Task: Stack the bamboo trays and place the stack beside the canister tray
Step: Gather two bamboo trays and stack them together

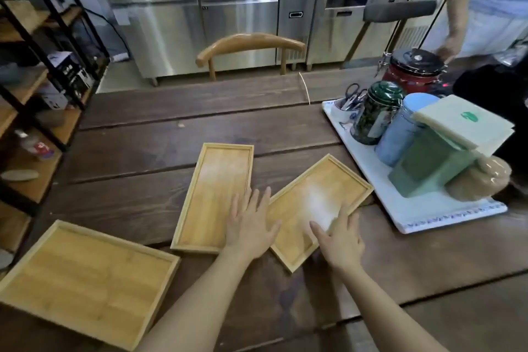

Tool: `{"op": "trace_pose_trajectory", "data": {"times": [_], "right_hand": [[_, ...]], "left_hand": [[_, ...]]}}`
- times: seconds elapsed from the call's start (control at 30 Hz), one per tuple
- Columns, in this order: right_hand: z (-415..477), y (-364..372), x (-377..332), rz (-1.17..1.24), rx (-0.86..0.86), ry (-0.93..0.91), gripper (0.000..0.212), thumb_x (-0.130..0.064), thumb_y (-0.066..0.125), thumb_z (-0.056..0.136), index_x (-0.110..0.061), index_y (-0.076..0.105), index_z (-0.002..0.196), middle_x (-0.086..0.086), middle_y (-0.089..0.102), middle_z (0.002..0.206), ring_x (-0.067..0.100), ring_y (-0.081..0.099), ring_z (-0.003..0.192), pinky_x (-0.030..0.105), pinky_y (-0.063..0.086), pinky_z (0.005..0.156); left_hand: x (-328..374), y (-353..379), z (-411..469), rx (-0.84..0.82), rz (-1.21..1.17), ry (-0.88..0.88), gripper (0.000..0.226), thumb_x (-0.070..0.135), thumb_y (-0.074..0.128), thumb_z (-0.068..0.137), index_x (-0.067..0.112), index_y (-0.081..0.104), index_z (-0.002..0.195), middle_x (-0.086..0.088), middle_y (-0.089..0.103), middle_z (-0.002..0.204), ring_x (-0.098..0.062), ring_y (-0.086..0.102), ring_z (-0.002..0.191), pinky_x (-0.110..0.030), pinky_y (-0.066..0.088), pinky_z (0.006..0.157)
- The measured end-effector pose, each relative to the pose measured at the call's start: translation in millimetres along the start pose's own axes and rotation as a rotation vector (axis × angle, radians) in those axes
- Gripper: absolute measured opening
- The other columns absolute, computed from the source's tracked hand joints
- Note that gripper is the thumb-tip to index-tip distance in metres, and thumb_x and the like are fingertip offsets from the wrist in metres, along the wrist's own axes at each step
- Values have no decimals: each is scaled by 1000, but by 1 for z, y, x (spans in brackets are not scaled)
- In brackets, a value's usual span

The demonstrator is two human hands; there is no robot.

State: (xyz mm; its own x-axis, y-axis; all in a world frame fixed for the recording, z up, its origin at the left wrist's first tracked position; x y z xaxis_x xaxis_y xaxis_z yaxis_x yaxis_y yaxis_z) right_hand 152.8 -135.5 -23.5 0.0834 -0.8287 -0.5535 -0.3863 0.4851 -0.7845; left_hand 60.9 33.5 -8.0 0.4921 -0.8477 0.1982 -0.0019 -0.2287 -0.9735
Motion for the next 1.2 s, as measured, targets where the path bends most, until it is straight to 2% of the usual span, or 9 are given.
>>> {"op": "trace_pose_trajectory", "data": {"times": [0.23,0.4,0.53,0.63,0.73,0.87,1.07,1.13,1.2], "right_hand": [[4,26,3,232,-92,93,97,-40,61,82,-11,-2,149,17,5,159,28,-4,147,45,4,118],[2,32,5,597,6,153,89,-21,68,72,-13,19,145,11,28,153,28,26,141,51,24,114],[9,27,13,681,58,312,49,-12,65,75,-8,40,118,14,54,127,33,53,115,47,41,100],[17,21,18,736,36,402,50,-11,61,83,-2,39,127,6,47,107,33,51,109,38,39,87],[21,23,27,659,14,459,39,-19,55,84,1,48,116,14,59,108,36,56,104,40,44,82],[19,15,16,529,34,379,29,-19,45,93,4,51,111,23,61,111,39,57,102,43,45,85],[9,10,-34,365,9,107,31,-25,41,96,3,52,105,22,62,106,36,57,97,40,43,79],[4,12,-59,294,6,-8,32,-27,39,96,2,52,100,22,62,103,36,56,95,39,42,76],[0,18,-83,228,8,-100,34,-28,37,96,2,52,98,24,62,101,39,57,94,43,44,78]], "left_hand": [[-2,29,-6,-195,-174,-63,81,52,40,92,17,-1,152,-2,11,162,-15,7,149,-41,-9,119],[14,23,-9,-194,-421,-109,73,34,52,93,12,13,151,-8,32,155,-27,27,143,-38,16,119],[15,22,-6,-193,-746,-293,64,22,54,94,11,23,148,-9,32,153,-27,32,140,-40,29,115],[4,21,1,-195,-928,-427,60,18,54,94,10,28,147,-10,39,149,-27,41,134,-40,36,110],[-2,19,0,-215,-1037,-493,53,16,52,95,6,34,144,-10,48,141,-26,48,125,-34,39,102],[2,26,-8,-281,-1181,-538,36,18,49,97,7,50,131,-5,60,116,-20,56,104,-32,45,91],[-32,4,-10,-127,-1086,-530,44,32,41,99,11,43,137,-7,54,133,-26,50,123,-40,43,101],[-51,-16,-10,-18,-1017,-504,38,31,41,100,9,54,128,-6,61,119,-24,57,110,-34,48,88],[-70,-35,-12,84,-953,-458,31,27,41,100,7,64,104,0,62,84,-19,57,82,-26,42,61]]}}
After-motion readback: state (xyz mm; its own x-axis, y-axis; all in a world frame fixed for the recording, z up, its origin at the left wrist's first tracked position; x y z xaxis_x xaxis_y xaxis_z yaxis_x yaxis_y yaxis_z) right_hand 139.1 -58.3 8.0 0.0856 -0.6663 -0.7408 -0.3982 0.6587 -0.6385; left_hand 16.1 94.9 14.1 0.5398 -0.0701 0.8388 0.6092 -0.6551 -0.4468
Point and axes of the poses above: each hand's wrist, its own z-axis towards the middle knuckle, its own y-axis out of the palm, x = y × z, the point moved 7 cm from there along z, towards the middle knuckle
